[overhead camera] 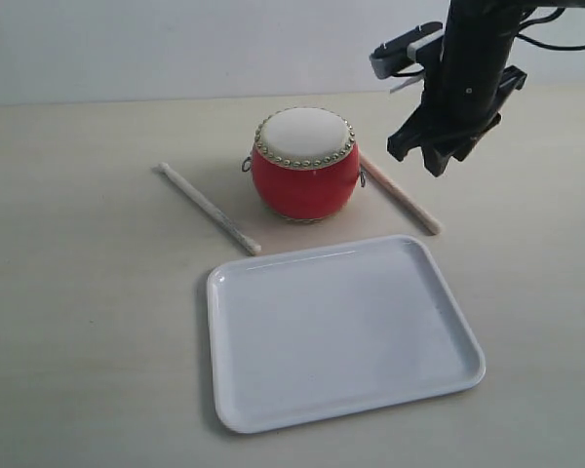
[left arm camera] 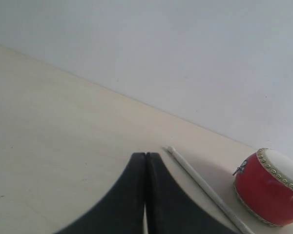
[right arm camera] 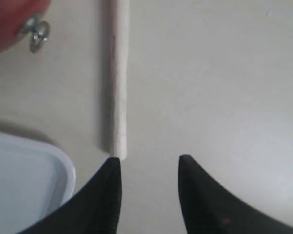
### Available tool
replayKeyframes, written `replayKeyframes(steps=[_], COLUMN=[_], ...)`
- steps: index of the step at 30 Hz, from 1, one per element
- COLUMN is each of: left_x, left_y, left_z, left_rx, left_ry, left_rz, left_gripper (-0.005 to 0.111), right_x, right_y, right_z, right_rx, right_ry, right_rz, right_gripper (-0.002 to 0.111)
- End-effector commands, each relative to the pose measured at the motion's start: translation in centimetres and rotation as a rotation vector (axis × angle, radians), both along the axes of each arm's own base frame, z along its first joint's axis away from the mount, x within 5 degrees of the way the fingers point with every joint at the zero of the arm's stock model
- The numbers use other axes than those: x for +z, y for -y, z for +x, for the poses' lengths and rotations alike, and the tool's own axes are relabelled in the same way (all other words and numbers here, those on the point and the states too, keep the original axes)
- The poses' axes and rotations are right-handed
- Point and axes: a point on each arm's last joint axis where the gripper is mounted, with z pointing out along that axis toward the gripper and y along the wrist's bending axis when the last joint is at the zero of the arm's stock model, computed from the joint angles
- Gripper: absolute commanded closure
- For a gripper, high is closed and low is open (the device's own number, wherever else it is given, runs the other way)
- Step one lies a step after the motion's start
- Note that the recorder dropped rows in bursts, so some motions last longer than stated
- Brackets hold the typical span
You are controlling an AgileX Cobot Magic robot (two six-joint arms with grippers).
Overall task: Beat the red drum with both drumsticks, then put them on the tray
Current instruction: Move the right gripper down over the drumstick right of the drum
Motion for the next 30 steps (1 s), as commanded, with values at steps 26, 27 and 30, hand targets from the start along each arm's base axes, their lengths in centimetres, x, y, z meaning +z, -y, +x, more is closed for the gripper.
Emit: replayKeyframes(steps=[26,27,30], left_x=[-0.1,-0.1,-0.1], left_y=[0.0,0.0,0.0], left_z=[0.0,0.0,0.0], left_rx=[0.005,0.005,0.005], left_ry=[-0.001,-0.001,-0.001], left_rz=[-0.001,-0.001,-0.001], left_gripper=[0.107,0.107,0.107], right_x=[-4.4,-4.4,-4.4], right_y=[-0.2,-0.2,-0.2], right_z=[3.9,3.9,3.9], right_rx=[0.076,0.076,0.075], right_ry=[-0.143,-0.143,-0.14], right_rz=[0.147,0.147,0.148], right_gripper=[0.069,0.069,0.069])
